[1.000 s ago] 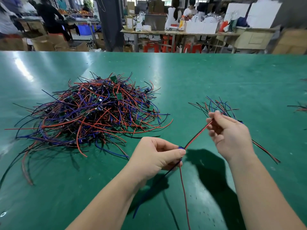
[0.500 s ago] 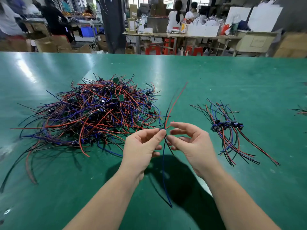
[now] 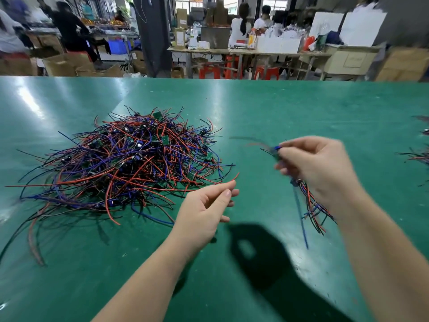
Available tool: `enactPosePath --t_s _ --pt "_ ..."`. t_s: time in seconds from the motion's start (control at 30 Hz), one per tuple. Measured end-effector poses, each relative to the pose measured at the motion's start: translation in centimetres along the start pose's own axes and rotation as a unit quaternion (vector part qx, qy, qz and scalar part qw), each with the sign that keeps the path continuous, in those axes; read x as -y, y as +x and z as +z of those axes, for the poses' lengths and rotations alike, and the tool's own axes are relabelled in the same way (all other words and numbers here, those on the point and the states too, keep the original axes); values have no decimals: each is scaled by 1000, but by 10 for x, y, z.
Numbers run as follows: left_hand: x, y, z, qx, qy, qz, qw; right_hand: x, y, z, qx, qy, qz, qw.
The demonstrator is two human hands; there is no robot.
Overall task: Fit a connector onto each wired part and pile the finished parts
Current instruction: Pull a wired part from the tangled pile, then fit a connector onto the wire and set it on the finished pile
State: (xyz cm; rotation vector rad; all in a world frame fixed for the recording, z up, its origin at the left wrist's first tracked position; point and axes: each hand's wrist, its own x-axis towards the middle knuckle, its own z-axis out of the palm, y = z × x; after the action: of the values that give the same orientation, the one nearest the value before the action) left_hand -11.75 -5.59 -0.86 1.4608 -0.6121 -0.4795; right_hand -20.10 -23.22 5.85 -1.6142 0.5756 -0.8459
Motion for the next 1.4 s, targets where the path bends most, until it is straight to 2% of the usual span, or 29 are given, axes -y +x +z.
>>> enactPosePath --t_s 0.07,0.17,0.27,0.4,0.5,0.6,0.67,0.73,0.83,0.97,1.07,1.1,1.17,1.23,1.3,1.4 --pt "3 2 -5 -49 124 60 989 6 27 -34 -90 -64 -37 993" --pt "4 4 -14 -100 271 147 946 -9 60 -81 -209 -192 -64 957" --pt "7 8 -21 -129 401 182 888 -47 78 -109 -217 -354 -4 910" --pt "18 11 -30 -149 561 48 813 -85 67 -116 -171 -495 118 844" --pt "28 14 -34 -111 641 -24 759 -87 62 -110 -139 -500 144 842" --pt "26 19 -37 -115 666 -13 737 -77 59 -97 -130 -496 128 849" --pt "23 20 -40 -125 654 -7 746 -66 51 -81 -137 -466 87 870" --pt "23 22 -42 -124 639 -6 759 -53 38 -58 -121 -402 46 907" --pt "24 25 -42 -114 615 4 780 -43 11 -15 -19 -305 24 952" --pt "24 25 -43 -114 614 14 781 -60 -24 29 107 -309 -1 945" --pt "25 24 -43 -108 638 3 762 -70 -37 40 142 -319 -10 937" --pt "23 24 -42 -110 629 13 769 -71 -38 41 142 -317 -12 938" --pt "19 22 -36 -134 543 82 825 -72 -41 41 158 -307 -13 938" --pt "11 17 -28 -125 396 193 889 -72 -48 44 214 -237 -2 948" --pt "3 6 -15 -66 290 269 916 -67 -55 51 260 -114 -1 959" --pt "1 -10 4 -4 218 297 930 -64 -57 56 258 17 -51 965"
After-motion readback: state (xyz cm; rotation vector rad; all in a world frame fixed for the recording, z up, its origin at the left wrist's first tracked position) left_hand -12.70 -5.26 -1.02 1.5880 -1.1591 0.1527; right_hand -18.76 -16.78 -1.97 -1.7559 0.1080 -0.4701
